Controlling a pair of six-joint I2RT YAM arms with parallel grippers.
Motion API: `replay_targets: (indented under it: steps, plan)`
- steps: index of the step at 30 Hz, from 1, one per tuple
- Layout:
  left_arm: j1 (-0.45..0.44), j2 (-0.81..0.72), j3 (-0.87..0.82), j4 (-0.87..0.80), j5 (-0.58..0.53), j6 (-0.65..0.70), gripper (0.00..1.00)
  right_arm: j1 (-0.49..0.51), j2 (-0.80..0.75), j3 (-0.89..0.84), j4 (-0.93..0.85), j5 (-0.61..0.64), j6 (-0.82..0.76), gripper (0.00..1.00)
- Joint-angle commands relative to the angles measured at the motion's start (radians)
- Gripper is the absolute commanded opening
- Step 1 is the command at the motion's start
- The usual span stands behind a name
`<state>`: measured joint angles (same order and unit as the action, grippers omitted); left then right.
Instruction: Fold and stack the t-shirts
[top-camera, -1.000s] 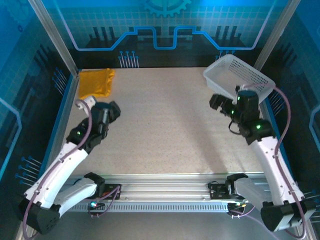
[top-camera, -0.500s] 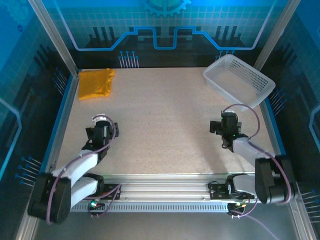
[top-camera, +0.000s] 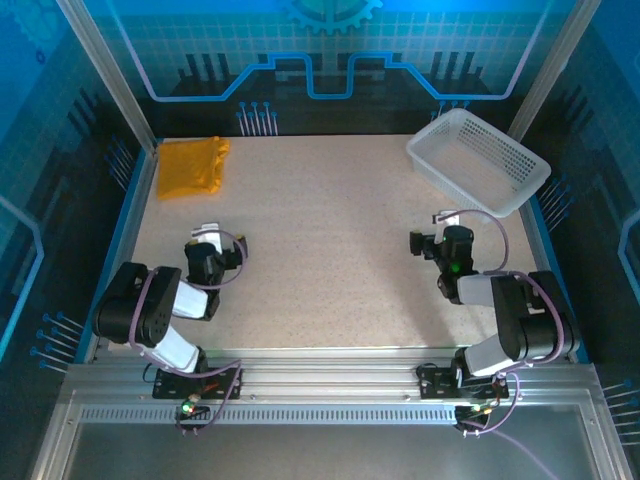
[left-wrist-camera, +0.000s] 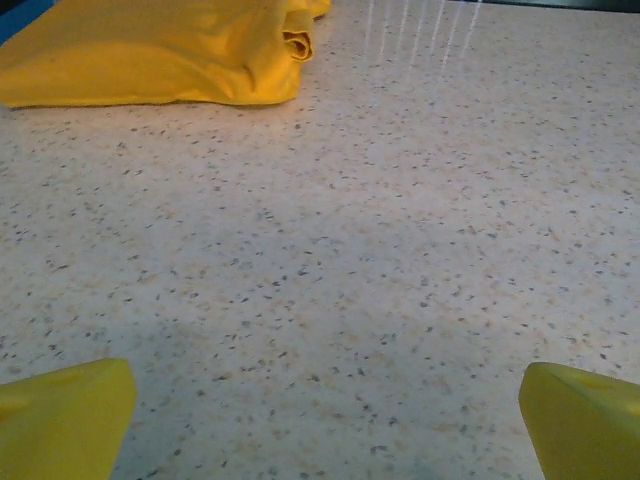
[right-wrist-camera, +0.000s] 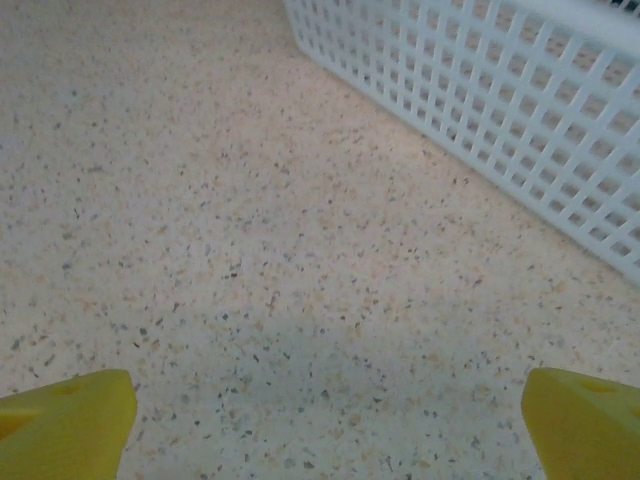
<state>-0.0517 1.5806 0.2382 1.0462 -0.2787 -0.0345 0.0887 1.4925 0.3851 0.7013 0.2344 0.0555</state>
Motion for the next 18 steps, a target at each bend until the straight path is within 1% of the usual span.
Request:
replay_targets:
  steps: [1,3,18]
  plan:
    - [0.037,-0.032,0.133,-0.113,0.040,-0.009,0.99,-0.005,0.010,0.026,0.090,-0.013,-0.024,1.00]
    - [0.029,-0.024,0.125,-0.081,0.030,0.001,0.99,-0.001,0.012,0.029,0.087,-0.007,-0.026,1.00]
    - [0.026,-0.027,0.124,-0.080,0.032,0.003,0.99,0.002,0.009,0.028,0.089,-0.004,-0.027,1.00]
